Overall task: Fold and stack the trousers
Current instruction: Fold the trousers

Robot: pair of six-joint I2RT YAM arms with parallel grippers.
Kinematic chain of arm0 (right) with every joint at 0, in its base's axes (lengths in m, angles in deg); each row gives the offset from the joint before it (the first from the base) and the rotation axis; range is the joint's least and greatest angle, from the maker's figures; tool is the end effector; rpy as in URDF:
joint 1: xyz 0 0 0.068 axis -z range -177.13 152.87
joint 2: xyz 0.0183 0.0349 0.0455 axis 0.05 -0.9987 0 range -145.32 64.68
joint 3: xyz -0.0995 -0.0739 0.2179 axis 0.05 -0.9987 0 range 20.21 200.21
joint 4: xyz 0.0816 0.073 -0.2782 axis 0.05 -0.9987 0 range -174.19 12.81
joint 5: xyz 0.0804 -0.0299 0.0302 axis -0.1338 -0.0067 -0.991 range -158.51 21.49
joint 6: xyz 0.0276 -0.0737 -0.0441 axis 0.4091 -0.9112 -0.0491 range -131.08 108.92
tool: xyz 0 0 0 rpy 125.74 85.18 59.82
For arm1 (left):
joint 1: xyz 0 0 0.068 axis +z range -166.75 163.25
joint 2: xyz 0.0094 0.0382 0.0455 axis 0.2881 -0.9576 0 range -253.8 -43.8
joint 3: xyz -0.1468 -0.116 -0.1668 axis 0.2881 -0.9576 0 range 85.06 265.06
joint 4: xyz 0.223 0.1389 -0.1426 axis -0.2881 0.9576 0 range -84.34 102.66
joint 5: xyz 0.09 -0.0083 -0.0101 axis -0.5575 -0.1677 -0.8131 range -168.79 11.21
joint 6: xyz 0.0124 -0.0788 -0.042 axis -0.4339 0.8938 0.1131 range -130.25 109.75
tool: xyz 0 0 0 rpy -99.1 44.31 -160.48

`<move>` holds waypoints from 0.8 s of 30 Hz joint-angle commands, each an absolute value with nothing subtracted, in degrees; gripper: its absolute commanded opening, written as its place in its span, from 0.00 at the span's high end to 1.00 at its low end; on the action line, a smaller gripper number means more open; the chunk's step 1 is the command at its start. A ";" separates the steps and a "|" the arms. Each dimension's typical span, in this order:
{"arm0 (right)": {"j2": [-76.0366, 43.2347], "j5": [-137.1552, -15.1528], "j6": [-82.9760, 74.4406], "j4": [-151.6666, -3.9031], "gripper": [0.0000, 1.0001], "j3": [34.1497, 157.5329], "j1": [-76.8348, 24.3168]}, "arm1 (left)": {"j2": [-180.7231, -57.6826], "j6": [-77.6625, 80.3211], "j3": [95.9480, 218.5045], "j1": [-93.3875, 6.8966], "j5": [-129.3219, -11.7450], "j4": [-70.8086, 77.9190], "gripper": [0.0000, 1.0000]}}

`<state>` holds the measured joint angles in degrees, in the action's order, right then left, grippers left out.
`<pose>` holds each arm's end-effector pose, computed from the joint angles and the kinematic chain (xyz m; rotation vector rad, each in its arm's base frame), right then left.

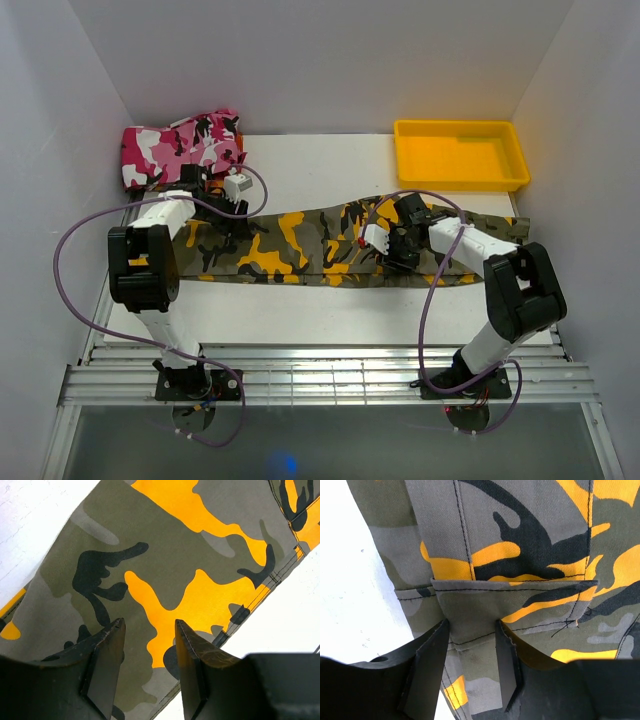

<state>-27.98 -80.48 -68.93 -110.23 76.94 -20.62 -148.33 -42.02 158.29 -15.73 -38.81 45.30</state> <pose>0.3160 0.1556 0.0931 -1.8180 2.0347 0.1236 0.4002 -0.0447 0.1220 0.8201 2.3990 -0.7632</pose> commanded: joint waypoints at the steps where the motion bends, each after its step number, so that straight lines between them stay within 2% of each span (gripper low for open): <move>1: -26.73 -80.55 -70.22 -110.23 0.52 76.90 -20.86 | -146.19 -40.57 159.68 -15.78 -38.10 44.15 0.45; 10: -24.79 -82.75 -72.34 -112.70 0.48 76.46 -20.86 | -145.49 -39.61 157.57 -15.78 -38.37 42.57 0.44; 16: -27.17 -79.95 -72.96 -111.21 0.47 75.76 -20.95 | -145.22 -39.69 156.95 -15.78 -38.54 42.31 0.44; 19: -27.17 -78.89 -72.78 -108.74 0.57 74.96 -20.95 | -145.22 -39.52 156.60 -15.69 -38.37 41.96 0.44; 20: -27.17 -78.71 -72.78 -108.66 0.75 75.14 -21.04 | -145.22 -39.52 156.51 -15.69 -38.28 41.87 0.44; 22: -26.90 -78.45 -72.78 -108.83 0.92 76.01 -20.95 | -145.05 -39.34 156.25 -15.60 -38.37 41.52 0.44; 24: -25.85 -78.53 -72.87 -110.31 0.92 77.24 -20.95 | -144.87 -39.34 156.16 -15.52 -38.54 41.43 0.44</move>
